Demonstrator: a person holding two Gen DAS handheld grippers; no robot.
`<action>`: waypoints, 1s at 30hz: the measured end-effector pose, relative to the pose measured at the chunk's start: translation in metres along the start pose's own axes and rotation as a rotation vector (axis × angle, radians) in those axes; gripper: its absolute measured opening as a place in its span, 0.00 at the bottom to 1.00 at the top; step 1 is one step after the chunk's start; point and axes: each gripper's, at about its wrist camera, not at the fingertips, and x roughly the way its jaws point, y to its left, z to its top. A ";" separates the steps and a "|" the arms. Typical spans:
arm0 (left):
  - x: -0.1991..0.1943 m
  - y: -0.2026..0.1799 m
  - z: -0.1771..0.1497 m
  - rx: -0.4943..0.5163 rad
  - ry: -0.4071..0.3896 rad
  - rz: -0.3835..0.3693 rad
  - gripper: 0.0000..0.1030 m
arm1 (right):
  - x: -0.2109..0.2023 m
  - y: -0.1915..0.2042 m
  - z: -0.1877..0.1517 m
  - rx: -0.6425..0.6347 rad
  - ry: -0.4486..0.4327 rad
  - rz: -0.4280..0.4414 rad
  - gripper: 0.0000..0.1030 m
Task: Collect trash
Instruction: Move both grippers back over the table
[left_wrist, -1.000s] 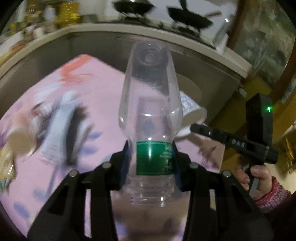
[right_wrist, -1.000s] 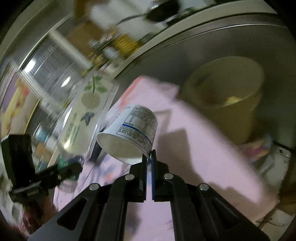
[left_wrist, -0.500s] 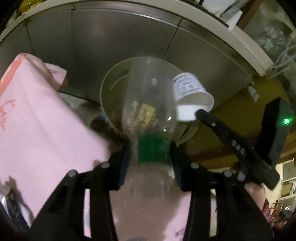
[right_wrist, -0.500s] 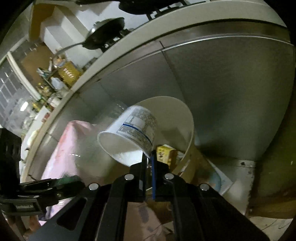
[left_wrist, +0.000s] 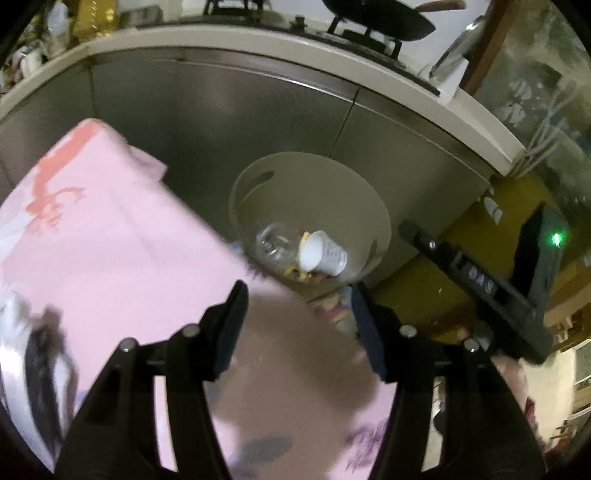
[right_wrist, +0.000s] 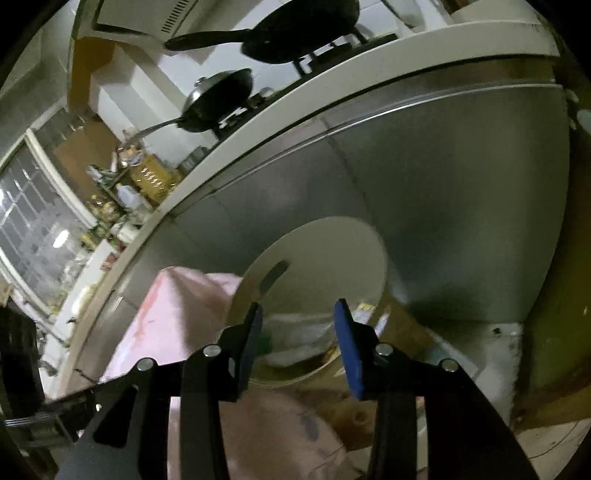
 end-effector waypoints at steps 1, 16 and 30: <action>-0.011 0.001 -0.013 0.007 -0.013 0.017 0.54 | -0.003 0.005 -0.006 -0.005 0.004 0.015 0.37; -0.156 0.130 -0.195 -0.244 -0.115 0.216 0.54 | -0.006 0.143 -0.091 -0.250 0.208 0.243 0.38; -0.261 0.348 -0.256 -0.745 -0.337 0.200 0.54 | 0.015 0.346 -0.213 -0.723 0.470 0.524 0.34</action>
